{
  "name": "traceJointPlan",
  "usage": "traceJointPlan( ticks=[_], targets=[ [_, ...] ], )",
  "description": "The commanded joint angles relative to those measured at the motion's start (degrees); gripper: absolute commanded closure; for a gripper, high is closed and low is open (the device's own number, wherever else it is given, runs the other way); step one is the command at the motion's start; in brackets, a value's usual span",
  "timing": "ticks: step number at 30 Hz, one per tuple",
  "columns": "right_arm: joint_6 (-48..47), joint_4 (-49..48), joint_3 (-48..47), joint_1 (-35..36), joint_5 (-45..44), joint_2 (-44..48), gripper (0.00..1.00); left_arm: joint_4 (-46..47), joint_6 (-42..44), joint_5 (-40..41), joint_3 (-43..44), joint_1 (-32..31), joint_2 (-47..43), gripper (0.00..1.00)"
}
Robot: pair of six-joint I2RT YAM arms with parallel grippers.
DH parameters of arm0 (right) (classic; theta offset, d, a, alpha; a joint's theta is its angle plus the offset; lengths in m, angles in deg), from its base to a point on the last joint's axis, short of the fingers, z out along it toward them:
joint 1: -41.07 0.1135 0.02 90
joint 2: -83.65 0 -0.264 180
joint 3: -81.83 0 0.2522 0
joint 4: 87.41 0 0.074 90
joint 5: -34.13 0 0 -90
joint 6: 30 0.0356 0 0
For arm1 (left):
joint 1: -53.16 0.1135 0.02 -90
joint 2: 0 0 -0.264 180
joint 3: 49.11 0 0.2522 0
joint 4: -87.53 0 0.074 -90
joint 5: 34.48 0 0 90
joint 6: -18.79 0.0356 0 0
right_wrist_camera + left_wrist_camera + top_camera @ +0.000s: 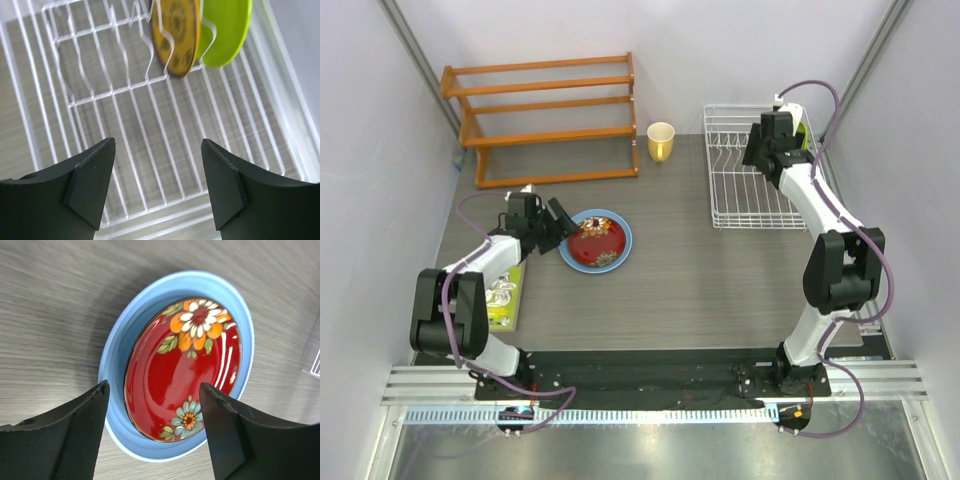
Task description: Unload the plates from the dish rack
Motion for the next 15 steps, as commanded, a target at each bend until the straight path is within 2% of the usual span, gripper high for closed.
traceJointPlan(
  ticks=[1,5,15],
  targets=[
    [-6.7,-1.5,-8.0,-0.2,-10.2,-4.5,0.25,-1.4,2.5,4.0,3.7,0.1,-6.9,0.26],
    [-11.5,-2.2,-13.8,-0.7,-12.4,-13.1,0.25,-1.0,3.1,3.5,4.7,0.0,-9.3,0.25],
    [-16.1,-4.8,-28.2,-2.9,-13.6,-26.9,0.25,-0.4,5.9,3.5,6.8,0.0,-10.0,0.24]
  ],
)
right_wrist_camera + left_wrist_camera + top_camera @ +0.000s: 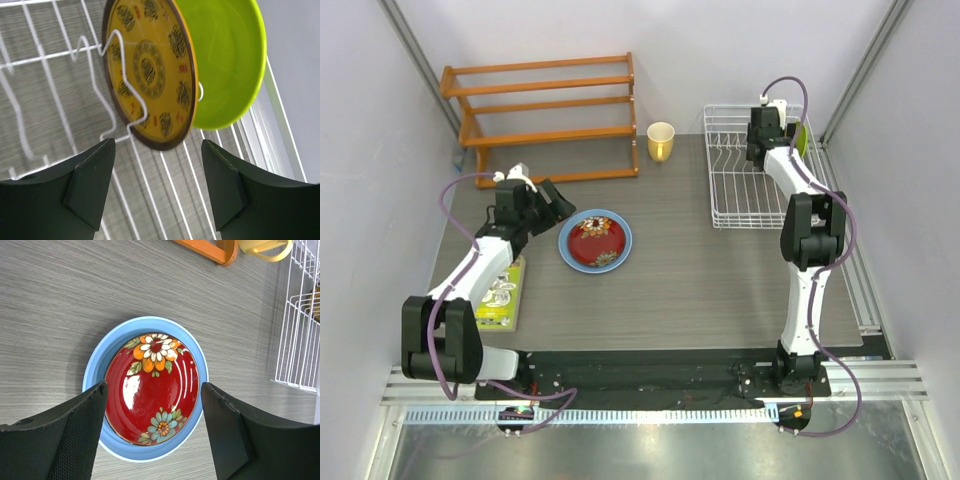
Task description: Unload the plates from the dish rack
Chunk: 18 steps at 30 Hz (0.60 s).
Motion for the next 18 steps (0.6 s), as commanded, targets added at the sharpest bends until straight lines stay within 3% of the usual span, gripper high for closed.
traceJointPlan(
  ticks=[1,13,18],
  targets=[
    [-4.2,-2.9,-7.5,-0.6,-2.7,-2.3,0.25,0.9,2.4,1.0,3.1,0.0,-0.3,0.24],
    [-4.7,-3.0,-16.9,-3.2,0.5,-9.3,0.30,2.1,1.9,0.3,4.3,0.0,3.9,0.25],
    [-3.6,-3.0,-18.8,-4.8,2.4,-12.2,0.42,2.2,2.0,0.4,4.6,0.0,4.4,0.25]
  ],
)
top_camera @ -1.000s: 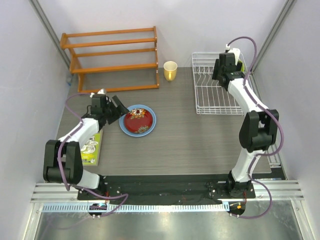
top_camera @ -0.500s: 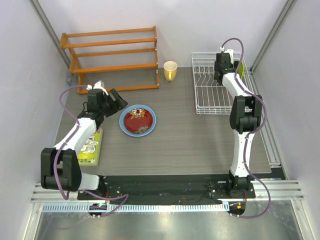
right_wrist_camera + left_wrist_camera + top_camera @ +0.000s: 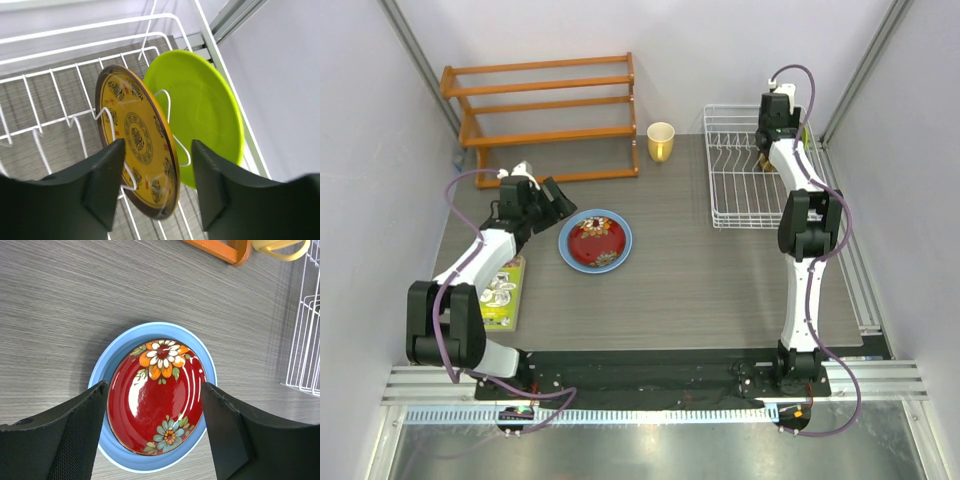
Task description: Unload the plates from the dish rack
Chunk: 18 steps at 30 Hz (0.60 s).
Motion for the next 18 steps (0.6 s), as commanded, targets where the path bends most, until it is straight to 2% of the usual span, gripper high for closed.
traceJointPlan(
  ticks=[1,4,6,7,9,10,12,13,15,18],
  targets=[
    [1.4,-1.1,-3.0,-2.3,2.5,-2.2,0.45,1.9,0.8,0.0,2.2,0.0,-0.3,0.25],
    [2.4,-1.4,-3.0,-3.2,5.9,-2.8,0.57,1.9,0.9,0.3,2.0,0.0,-0.3,0.25],
    [2.4,-2.0,-2.7,-3.3,6.9,-2.8,0.61,2.1,0.9,0.6,2.0,0.0,-0.2,0.25],
    [2.3,-2.1,-2.7,-3.3,7.5,-2.8,0.70,2.1,0.9,0.8,1.9,0.0,-0.3,0.25],
    [2.0,-2.5,-2.3,-3.3,8.2,-2.2,0.73,2.1,0.8,0.7,1.8,0.0,0.1,0.25],
    [1.8,-2.5,-2.1,-3.3,8.5,-2.0,0.79,2.2,0.6,0.7,1.6,0.0,0.1,0.25],
    [1.3,-2.9,-1.9,-3.2,8.5,-1.2,0.80,2.4,0.5,0.7,1.4,0.0,0.1,0.25],
    [1.0,-3.0,-1.7,-2.9,8.3,-0.9,0.88,2.5,0.4,0.6,1.3,0.0,0.1,0.25],
    [-0.3,-3.4,-1.4,-2.5,7.1,-0.2,0.97,2.7,0.3,0.6,1.0,0.0,-0.1,0.25],
    [-1.9,-4.1,-0.5,-1.6,4.2,1.1,0.99,2.8,0.3,0.6,0.7,0.0,-0.5,0.25]
  ],
)
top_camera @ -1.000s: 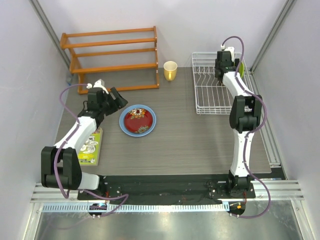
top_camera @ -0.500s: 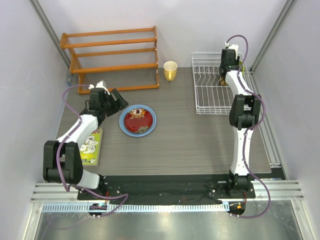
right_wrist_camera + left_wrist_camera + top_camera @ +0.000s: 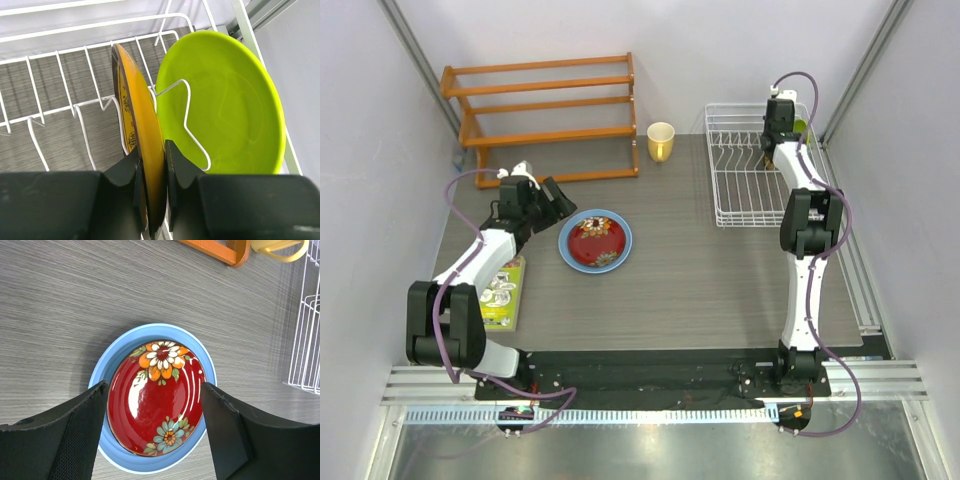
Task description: Unload the plates from the dish rack
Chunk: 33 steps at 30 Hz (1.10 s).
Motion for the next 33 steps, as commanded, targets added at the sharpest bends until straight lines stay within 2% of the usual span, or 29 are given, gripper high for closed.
traceJointPlan(
  ticks=[1,9,15,17,21,24,25,26,28,29,33],
  targets=[
    [-2.9,-3.9,1.7,1.2,-4.9,5.8,0.99,2.6,0.1,0.5,0.6,0.0,-0.8,0.25],
    [-8.4,-12.6,11.0,4.7,-16.6,16.4,0.99,1.6,0.7,0.6,0.1,-0.1,-3.4,0.25],
    [-9.7,-13.0,18.2,6.2,-20.1,25.9,0.98,1.2,-0.1,-0.4,-0.3,-0.1,-5.3,0.23],
    [-7.3,-10.4,20.2,6.8,-19.4,28.8,0.98,1.4,-0.5,-1.1,-0.5,-0.1,-5.6,0.23],
    [2.8,-1.5,24.6,11.2,-13.7,38.6,0.97,3.2,-1.6,-4.0,-1.1,-0.1,-5.9,0.23],
    [11.5,1.0,30.1,15.8,-2.2,43.3,0.96,4.7,-3.0,-6.9,-1.3,-0.2,-5.2,0.23],
    [13.9,0.7,31.6,17.5,-0.2,45.8,0.95,6.1,-3.8,-9.4,-1.3,-0.1,-4.8,0.23],
    [17.2,0.2,33.0,18.4,6.2,46.7,0.95,7.2,-4.3,-10.3,-1.3,-0.1,-4.5,0.22],
    [20.8,-0.7,36.1,20.0,9.5,47.9,0.94,8.6,-5.4,-13.4,-1.3,-0.3,-3.7,0.22],
    [23.2,-1.4,37.1,21.3,14.1,48.1,0.94,10.4,-6.0,-14.2,-1.6,-0.5,-3.5,0.22],
    [28.3,-7.6,43.8,24.2,21.1,48.9,0.93,17.4,-10.1,-20.0,-3.0,-0.8,-2.1,0.21]
  ],
)
